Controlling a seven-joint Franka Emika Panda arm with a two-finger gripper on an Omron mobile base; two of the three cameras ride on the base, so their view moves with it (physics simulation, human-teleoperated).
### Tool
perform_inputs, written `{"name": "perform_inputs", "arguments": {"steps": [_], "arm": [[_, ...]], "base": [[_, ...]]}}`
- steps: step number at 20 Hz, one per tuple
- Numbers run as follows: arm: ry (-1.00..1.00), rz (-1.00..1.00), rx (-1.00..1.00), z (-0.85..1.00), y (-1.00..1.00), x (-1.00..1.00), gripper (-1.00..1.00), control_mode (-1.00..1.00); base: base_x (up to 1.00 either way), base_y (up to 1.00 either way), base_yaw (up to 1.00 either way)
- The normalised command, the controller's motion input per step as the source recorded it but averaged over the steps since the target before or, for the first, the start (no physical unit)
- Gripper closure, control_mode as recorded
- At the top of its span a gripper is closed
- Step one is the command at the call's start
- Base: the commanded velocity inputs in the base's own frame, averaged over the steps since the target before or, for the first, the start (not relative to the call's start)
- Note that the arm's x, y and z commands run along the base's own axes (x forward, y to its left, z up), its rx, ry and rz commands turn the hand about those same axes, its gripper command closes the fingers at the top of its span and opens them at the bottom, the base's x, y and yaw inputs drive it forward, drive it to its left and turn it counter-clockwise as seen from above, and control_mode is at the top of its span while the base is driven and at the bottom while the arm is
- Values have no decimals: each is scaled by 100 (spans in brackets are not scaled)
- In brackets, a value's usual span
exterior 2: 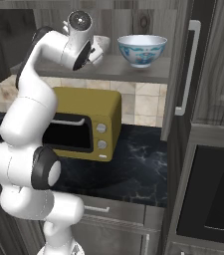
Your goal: Move the bowls from the cabinet to the plates on the dining table.
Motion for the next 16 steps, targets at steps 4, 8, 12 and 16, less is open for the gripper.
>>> {"name": "perform_inputs", "arguments": {"steps": [4, 8, 12, 16], "arm": [[0, -10, 1, 18, 0, 20, -100, -100], [0, -9, 6, 22, 0, 14, -100, -100], [1, -5, 8, 6, 0, 20, -100, -100], [8, 0, 11, 0, 0, 20, -100, -100]], "base": [[0, 0, 0], [0, 0, 0], [0, 0, 0], [0, 0, 0]]}}
